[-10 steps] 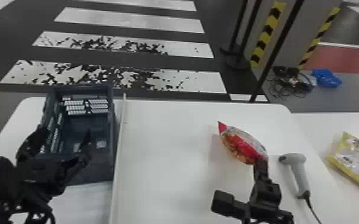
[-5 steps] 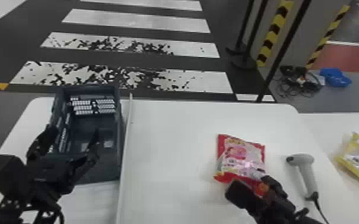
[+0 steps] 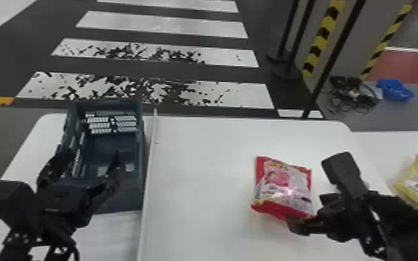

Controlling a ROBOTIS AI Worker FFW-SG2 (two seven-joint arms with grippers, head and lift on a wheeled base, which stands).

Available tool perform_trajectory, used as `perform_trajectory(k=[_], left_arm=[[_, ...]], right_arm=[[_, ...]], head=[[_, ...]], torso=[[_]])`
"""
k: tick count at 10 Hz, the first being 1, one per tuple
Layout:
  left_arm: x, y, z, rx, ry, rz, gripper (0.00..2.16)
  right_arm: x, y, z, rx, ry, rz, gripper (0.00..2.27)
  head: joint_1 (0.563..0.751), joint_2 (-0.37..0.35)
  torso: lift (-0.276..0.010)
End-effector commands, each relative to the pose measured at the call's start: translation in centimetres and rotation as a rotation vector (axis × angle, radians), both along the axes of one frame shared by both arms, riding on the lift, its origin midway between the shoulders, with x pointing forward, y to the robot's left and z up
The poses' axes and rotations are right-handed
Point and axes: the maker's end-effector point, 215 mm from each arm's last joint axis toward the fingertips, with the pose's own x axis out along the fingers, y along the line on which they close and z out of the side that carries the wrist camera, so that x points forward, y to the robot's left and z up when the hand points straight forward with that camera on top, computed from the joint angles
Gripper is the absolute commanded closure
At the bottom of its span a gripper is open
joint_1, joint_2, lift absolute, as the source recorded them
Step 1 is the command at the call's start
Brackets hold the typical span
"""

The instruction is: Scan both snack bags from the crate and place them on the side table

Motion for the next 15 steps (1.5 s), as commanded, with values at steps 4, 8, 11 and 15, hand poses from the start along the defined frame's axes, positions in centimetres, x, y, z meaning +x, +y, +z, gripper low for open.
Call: perform_trajectory(k=[4,8,11,15], left_arm=[[0.0,0.0,-0.1,-0.001,0.003,0.0,0.08],[0.0,0.2,-0.3,-0.003,0.008,0.004,0.07],[0.0,0.6,-0.5,-0.005,0.01,0.009,0.07],[0.2,0.3,-1.1,-0.009,0.018,0.005,0.07]], right_arm=[[2.2,0.8,1.5,0.307,-0.01,-0.115,0.07],[4.7,2.2,3.0,0.589,-0.078,-0.182,0.34],[5.7,-0.2,2.9,0.611,-0.124,-0.245,2.13],[8.2,-2.8,1.2,0.604,-0.198,-0.302,2.26]], head=[[0.695,-0.112],[0.695,-0.077],[0.695,-0.079],[0.695,-0.12]], torso=[[-0.095],[-0.095],[-0.095],[-0.095]])
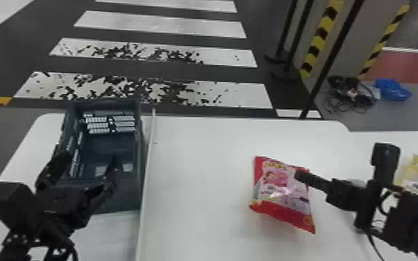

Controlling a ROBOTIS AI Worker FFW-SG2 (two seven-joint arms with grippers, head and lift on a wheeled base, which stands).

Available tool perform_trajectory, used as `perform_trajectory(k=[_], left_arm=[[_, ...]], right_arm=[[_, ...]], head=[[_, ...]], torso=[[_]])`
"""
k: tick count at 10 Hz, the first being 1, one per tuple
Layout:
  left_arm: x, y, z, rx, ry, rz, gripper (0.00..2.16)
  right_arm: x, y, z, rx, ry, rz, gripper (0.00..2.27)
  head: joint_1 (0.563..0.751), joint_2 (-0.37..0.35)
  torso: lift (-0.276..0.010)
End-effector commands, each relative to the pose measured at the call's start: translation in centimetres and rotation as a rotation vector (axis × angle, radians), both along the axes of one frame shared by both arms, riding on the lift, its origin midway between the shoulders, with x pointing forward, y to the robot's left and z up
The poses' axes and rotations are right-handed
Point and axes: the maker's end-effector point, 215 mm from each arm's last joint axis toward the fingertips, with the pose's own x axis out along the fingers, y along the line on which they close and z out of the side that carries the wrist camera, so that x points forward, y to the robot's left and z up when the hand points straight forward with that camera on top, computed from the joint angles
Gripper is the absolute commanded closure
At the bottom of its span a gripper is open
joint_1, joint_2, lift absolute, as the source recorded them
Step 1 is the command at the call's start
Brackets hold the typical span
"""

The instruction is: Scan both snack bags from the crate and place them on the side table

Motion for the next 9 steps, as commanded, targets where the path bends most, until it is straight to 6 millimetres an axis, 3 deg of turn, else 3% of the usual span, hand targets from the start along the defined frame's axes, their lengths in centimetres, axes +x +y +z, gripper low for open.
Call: perform_trajectory(k=[1,6,9], left_arm=[[0.0,0.0,0.0,0.001,0.001,0.0,0.07],[-0.1,0.2,-0.3,0.001,0.007,0.003,0.07],[-0.2,0.1,-0.5,-0.003,0.011,0.005,0.07]], right_arm=[[1.6,-0.7,-0.4,0.0,-0.023,-0.018,2.26],[5.9,-4.7,-4.1,-0.1,0.053,-0.059,2.26],[5.2,-2.9,-5.6,-0.085,0.082,-0.009,2.26]], head=[[0.695,-0.126],[0.695,-0.153],[0.695,-0.163]], torso=[[-0.095],[-0.095],[-0.095]])
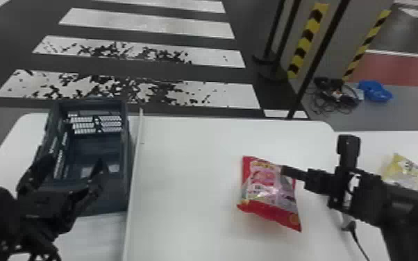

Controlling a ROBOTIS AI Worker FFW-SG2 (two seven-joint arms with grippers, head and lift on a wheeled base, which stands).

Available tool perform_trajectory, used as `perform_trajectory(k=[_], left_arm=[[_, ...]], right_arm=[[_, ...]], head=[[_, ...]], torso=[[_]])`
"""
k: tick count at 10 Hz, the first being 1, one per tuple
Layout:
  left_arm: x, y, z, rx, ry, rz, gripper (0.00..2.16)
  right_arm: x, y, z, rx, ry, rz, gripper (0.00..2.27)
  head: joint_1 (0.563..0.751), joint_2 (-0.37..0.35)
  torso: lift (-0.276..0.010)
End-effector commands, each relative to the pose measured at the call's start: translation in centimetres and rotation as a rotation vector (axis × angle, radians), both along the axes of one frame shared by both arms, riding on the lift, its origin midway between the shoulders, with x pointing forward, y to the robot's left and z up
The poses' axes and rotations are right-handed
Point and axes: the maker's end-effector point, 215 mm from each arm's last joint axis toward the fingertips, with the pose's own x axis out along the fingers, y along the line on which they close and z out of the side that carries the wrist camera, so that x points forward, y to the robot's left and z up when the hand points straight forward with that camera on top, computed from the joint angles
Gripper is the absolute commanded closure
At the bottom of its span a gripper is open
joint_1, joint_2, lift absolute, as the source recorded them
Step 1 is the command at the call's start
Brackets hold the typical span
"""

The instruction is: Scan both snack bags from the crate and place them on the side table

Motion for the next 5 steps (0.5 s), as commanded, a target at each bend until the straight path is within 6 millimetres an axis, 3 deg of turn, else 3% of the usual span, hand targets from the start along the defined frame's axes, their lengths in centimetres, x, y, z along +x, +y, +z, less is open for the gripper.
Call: perform_trajectory(k=[1,5], left_arm=[[0.0,0.0,-0.1,-0.002,0.002,0.001,0.07],[0.0,0.0,-0.1,0.0,0.001,0.0,0.07]], right_arm=[[-0.6,1.7,-0.5,0.005,0.008,0.037,2.26],[-2.0,6.9,-1.2,0.024,0.026,0.156,2.26]], head=[[0.695,-0.155],[0.695,-0.102]], torso=[[-0.095],[-0.095]])
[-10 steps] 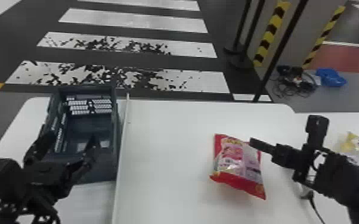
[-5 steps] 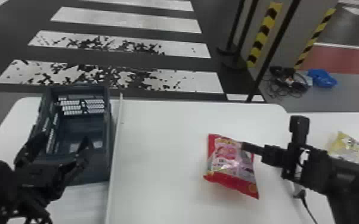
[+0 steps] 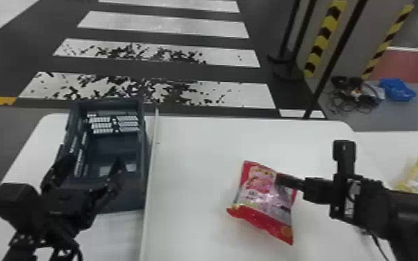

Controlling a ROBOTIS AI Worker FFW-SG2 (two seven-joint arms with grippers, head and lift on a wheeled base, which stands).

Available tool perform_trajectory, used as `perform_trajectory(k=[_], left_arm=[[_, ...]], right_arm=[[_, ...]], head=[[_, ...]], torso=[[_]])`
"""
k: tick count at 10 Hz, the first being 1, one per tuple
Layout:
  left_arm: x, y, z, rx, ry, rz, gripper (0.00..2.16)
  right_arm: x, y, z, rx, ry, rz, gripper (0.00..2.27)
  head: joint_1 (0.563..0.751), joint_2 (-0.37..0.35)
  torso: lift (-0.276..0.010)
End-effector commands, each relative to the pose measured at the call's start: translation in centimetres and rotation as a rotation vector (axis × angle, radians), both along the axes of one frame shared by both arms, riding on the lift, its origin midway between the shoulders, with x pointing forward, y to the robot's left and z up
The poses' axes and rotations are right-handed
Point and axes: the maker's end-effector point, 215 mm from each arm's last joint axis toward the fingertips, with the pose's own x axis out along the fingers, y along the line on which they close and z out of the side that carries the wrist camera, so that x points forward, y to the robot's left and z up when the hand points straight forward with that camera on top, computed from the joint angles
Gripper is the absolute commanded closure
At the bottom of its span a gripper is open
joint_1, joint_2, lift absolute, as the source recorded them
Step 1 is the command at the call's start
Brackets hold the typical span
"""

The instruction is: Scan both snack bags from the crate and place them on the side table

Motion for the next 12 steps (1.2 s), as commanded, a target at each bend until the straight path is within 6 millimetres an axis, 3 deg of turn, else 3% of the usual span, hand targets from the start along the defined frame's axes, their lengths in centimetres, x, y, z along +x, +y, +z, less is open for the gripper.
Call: perform_trajectory(k=[1,3,5,7,9,11,12], left_arm=[[0.0,-0.1,0.1,0.0,-0.001,-0.002,0.07],[0.0,-0.2,0.1,0.001,-0.003,-0.003,0.07],[0.1,-0.4,0.2,-0.002,-0.004,-0.007,0.07],[0.1,-0.4,0.1,-0.002,-0.003,-0.007,0.07],[0.2,-0.4,0.0,-0.002,-0.001,-0.006,0.07],[0.1,-0.3,-0.3,-0.002,0.005,-0.004,0.07],[0.2,-0.3,-0.3,-0.001,0.005,-0.005,0.07]], right_arm=[[0.0,0.5,0.1,0.0,-0.005,0.015,2.26],[0.4,1.6,3.1,0.012,-0.039,0.039,2.26],[-1.9,5.6,3.9,0.059,-0.02,0.115,2.26],[-4.4,9.8,3.5,0.086,0.011,0.196,2.26],[-6.1,12.6,2.7,0.117,0.043,0.245,2.26],[-6.2,14.4,2.8,0.126,0.034,0.27,2.26],[-5.8,14.2,2.6,0.108,0.032,0.269,2.26]], head=[[0.695,-0.086],[0.695,-0.077],[0.695,-0.062],[0.695,-0.014],[0.695,0.026],[0.695,0.066],[0.695,0.073]], torso=[[-0.095],[-0.095],[-0.095],[-0.095],[-0.095],[-0.095],[-0.095]])
